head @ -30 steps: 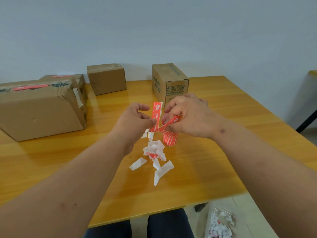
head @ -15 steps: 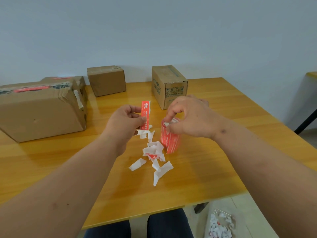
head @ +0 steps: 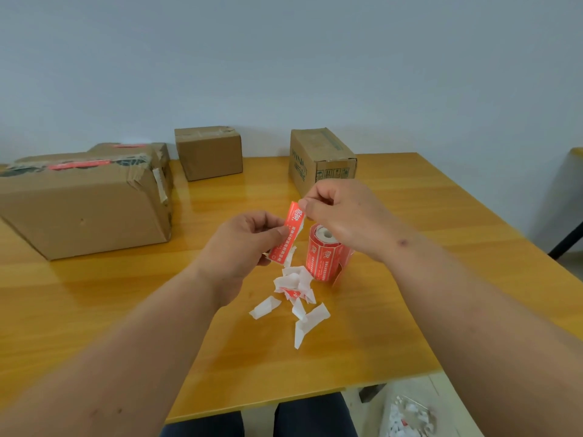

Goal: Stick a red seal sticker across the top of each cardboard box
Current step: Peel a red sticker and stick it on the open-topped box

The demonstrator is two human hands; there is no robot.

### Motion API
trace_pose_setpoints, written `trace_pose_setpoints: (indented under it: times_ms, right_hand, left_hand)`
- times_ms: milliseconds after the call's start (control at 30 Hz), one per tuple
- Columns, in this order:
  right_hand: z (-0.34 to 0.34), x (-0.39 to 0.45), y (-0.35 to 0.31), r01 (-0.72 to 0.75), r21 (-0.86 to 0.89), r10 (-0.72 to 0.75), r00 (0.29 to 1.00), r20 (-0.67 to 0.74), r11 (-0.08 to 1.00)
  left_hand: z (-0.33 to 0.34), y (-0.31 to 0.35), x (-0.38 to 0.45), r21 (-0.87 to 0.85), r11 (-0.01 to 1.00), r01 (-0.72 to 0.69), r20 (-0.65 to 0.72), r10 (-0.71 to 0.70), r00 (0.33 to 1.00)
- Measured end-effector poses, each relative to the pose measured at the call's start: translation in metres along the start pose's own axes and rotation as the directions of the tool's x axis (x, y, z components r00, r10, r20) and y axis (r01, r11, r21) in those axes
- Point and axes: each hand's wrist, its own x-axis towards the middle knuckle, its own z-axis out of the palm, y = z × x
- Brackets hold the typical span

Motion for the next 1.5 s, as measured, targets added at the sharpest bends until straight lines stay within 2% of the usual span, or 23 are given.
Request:
trace_pose_setpoints:
  times_ms: [100, 167, 233, 300, 333, 400, 567, 767, 1133, 1367, 1500]
  right_hand:
    - [0.002, -0.001, -0.005, -0.010, 0.020, 0.009, 1.000, 0.029, 1.000]
    - [0.006, -0.001, -0.007, -0.018, 0.027, 0.018, 1.000, 0.010, 0.999]
    - [0.012, 0.001, -0.010, -0.026, -0.004, 0.026, 1.000, -0.015, 1.000]
    - [0.018, 0.001, -0.015, -0.028, -0.024, 0.027, 0.999, -0.037, 0.999]
    - [0.021, 0.001, -0.017, -0.026, -0.014, 0.025, 0.999, -0.040, 1.000]
    - [0.024, -0.001, -0.023, -0.019, 0.028, 0.020, 0.999, -0.035, 0.999]
    - [0.030, -0.006, -0.032, -0.025, 0.090, 0.024, 1.000, 0.011, 0.996]
    - [0.043, -0.014, -0.033, -0.021, 0.159, 0.005, 0.995, 0.098, 0.987]
    - [0.050, -0.025, -0.037, -0.034, 0.124, 0.032, 0.999, 0.020, 0.992]
    - [0.055, -0.028, -0.032, -0.046, 0.198, 0.052, 0.998, -0.025, 0.979]
    - [0.057, -0.026, -0.027, -0.023, 0.182, 0.030, 0.999, -0.036, 0.983]
  left_hand:
    - [-0.003, -0.003, 0.002, 0.058, 0.998, 0.031, -0.022, -0.030, 0.999]
    - [-0.004, -0.006, 0.002, 0.201, 0.979, 0.018, -0.153, 0.014, 0.988]
    - [-0.007, -0.006, -0.002, 0.338, 0.936, -0.097, -0.319, 0.211, 0.924]
    - [-0.010, -0.002, -0.007, 0.434, 0.863, -0.257, -0.308, 0.411, 0.858]
    - [-0.010, 0.000, -0.009, 0.452, 0.841, -0.297, -0.267, 0.445, 0.855]
    - [-0.012, 0.003, -0.011, 0.416, 0.855, -0.311, -0.218, 0.425, 0.878]
    - [-0.019, -0.003, -0.013, 0.187, 0.947, -0.260, -0.256, 0.303, 0.918]
    - [-0.027, -0.009, -0.018, 0.052, 0.972, -0.227, -0.245, 0.233, 0.941]
    - [-0.031, -0.010, -0.022, 0.017, 0.982, -0.189, -0.196, 0.189, 0.962]
    - [-0.031, -0.013, -0.023, 0.009, 0.980, -0.197, -0.139, 0.196, 0.971]
    - [-0.032, -0.013, -0.022, 0.004, 0.983, -0.182, -0.114, 0.181, 0.977]
